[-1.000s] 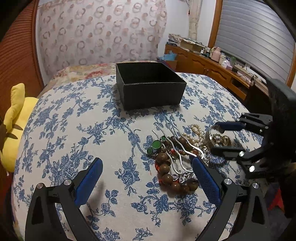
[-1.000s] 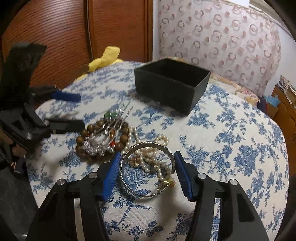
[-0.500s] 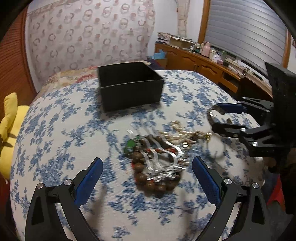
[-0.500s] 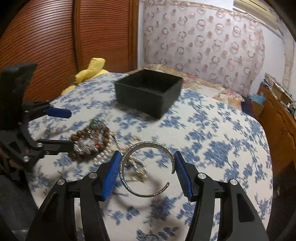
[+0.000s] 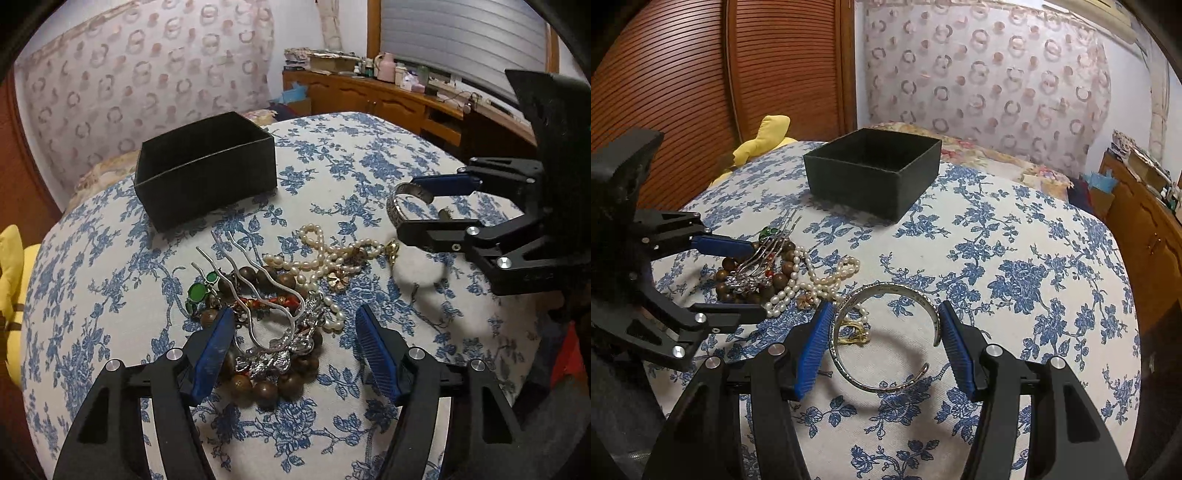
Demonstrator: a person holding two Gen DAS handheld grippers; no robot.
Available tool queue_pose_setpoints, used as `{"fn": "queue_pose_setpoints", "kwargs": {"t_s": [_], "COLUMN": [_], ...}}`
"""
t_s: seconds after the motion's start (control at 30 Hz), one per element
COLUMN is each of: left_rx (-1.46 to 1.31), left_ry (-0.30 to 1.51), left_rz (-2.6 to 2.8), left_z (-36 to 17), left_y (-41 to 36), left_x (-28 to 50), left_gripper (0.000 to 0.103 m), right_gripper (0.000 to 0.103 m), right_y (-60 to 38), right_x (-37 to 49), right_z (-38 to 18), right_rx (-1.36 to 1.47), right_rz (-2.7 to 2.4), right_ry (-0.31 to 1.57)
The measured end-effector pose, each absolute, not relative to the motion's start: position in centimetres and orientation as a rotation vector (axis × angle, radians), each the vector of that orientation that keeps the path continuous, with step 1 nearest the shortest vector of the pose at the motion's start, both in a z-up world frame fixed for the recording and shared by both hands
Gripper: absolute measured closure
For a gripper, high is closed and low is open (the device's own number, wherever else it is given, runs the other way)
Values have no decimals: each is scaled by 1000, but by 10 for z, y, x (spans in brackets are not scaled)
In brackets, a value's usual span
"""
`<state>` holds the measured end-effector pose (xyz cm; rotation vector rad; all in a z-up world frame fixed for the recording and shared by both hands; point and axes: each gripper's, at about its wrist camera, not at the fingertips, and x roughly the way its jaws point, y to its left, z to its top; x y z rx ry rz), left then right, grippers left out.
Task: Organize jewelry
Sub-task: 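Grasp the silver hairpins with the left gripper while the right gripper grasps the silver cuff bangle, then lower the hairpins and cuff bangle into the black box and open both grippers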
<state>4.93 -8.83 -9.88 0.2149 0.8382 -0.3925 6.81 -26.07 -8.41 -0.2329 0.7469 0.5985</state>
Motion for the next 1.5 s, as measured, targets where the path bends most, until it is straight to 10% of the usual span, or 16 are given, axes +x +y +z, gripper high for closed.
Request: {"fn": "queue_pose_setpoints", "kwargs": {"t_s": [0.13,1.5], "left_rx": [242,-58], "left_ry": [822,893], "left_rz": [-359,-439], "left_z": [-99,-81], "left_y": [-86,-35], "left_x": [48,52], "left_gripper": [64,65], "right_gripper": [42,42], "right_y": [-259,-243], "right_x": [67,91], "right_z": [-84,-58], "right_rx": [-234,-224], "right_rz": [600,614], "right_ry": [747,685]}}
